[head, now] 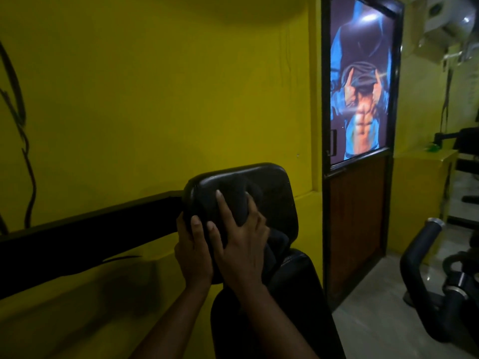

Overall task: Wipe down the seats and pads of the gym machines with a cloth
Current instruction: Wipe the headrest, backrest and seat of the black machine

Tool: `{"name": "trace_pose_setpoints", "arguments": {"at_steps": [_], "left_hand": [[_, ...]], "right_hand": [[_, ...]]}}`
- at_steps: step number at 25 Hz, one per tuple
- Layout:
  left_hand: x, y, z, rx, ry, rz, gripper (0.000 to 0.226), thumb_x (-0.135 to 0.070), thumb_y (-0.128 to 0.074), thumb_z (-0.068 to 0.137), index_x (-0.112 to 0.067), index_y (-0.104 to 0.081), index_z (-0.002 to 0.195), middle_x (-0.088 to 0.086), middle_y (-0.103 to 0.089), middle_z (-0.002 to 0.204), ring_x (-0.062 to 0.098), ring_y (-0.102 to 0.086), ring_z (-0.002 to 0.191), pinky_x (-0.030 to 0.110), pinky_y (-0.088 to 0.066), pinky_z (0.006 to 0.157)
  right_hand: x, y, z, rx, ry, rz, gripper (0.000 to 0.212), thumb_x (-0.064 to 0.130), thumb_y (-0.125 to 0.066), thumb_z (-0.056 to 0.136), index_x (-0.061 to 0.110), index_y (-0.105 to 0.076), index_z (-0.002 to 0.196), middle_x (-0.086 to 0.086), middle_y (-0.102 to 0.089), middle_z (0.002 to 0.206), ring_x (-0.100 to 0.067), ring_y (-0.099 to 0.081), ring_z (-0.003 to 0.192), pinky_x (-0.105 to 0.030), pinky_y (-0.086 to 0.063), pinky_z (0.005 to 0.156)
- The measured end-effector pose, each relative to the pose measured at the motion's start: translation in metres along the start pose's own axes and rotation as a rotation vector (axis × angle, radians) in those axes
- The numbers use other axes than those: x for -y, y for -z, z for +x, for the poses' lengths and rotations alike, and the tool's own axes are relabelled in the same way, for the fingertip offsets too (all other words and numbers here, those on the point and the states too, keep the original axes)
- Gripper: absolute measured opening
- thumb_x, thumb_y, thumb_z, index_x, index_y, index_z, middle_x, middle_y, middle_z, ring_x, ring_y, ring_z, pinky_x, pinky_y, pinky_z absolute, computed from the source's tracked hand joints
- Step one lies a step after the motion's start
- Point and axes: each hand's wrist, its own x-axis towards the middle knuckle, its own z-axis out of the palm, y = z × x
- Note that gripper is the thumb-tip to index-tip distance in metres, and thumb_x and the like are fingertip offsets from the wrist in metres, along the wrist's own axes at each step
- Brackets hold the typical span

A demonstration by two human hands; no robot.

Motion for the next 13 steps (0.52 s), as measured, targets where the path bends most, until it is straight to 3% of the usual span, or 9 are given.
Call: {"name": "trace_pose_setpoints", "arguments": {"at_steps": [3,6,9,11,13], "left_hand": [[-0.004,0.003,-0.001,0.006,0.013,-0.013,0.115,-0.093,-0.023,0.054,-0.014,-0.041,0.136,-0.004,-0.057,0.092,0.015,-0.058,0.076,0.011,-0.039,0.053],[-0.012,0.008,-0.002,0.040,0.015,0.011,0.137,-0.102,-0.012,0.040,-0.009,-0.038,0.138,-0.001,-0.056,0.082,0.003,-0.048,0.063,0.004,-0.039,0.050],[-0.018,0.008,-0.003,0.065,0.023,-0.001,0.141,-0.102,-0.012,0.039,-0.006,-0.038,0.138,-0.005,-0.054,0.077,-0.001,-0.046,0.062,0.002,-0.039,0.049],[-0.018,0.009,-0.003,0.071,0.026,0.002,0.139,-0.102,-0.013,0.041,-0.007,-0.038,0.139,-0.002,-0.055,0.084,-0.001,-0.047,0.063,0.005,-0.040,0.050],[-0.017,0.008,-0.003,0.074,0.009,0.003,0.134,-0.101,-0.015,0.044,-0.009,-0.040,0.138,0.000,-0.055,0.090,0.007,-0.049,0.066,0.006,-0.040,0.051]], "right_hand": [[-0.021,0.001,0.037,0.008,0.096,-0.012,0.053,0.056,-0.034,0.089,0.049,-0.022,0.140,-0.004,-0.021,0.145,-0.025,-0.028,0.125,-0.046,-0.037,0.095],[-0.060,0.006,0.067,-0.009,-0.159,0.060,0.052,0.059,-0.031,0.089,0.048,-0.027,0.140,-0.006,-0.023,0.149,-0.028,-0.026,0.131,-0.051,-0.031,0.103],[-0.059,0.005,0.058,-0.048,-0.351,0.051,0.052,0.057,-0.030,0.091,0.046,-0.025,0.142,-0.010,-0.023,0.151,-0.031,-0.028,0.132,-0.048,-0.026,0.106],[-0.029,0.004,0.042,-0.038,-0.214,-0.009,0.052,0.056,-0.030,0.091,0.047,-0.022,0.142,-0.012,-0.025,0.150,-0.029,-0.027,0.131,-0.046,-0.029,0.102],[0.000,0.000,0.038,0.001,0.055,-0.032,0.051,0.055,-0.033,0.091,0.045,-0.027,0.141,-0.011,-0.030,0.148,-0.025,-0.029,0.127,-0.042,-0.030,0.097]]}}
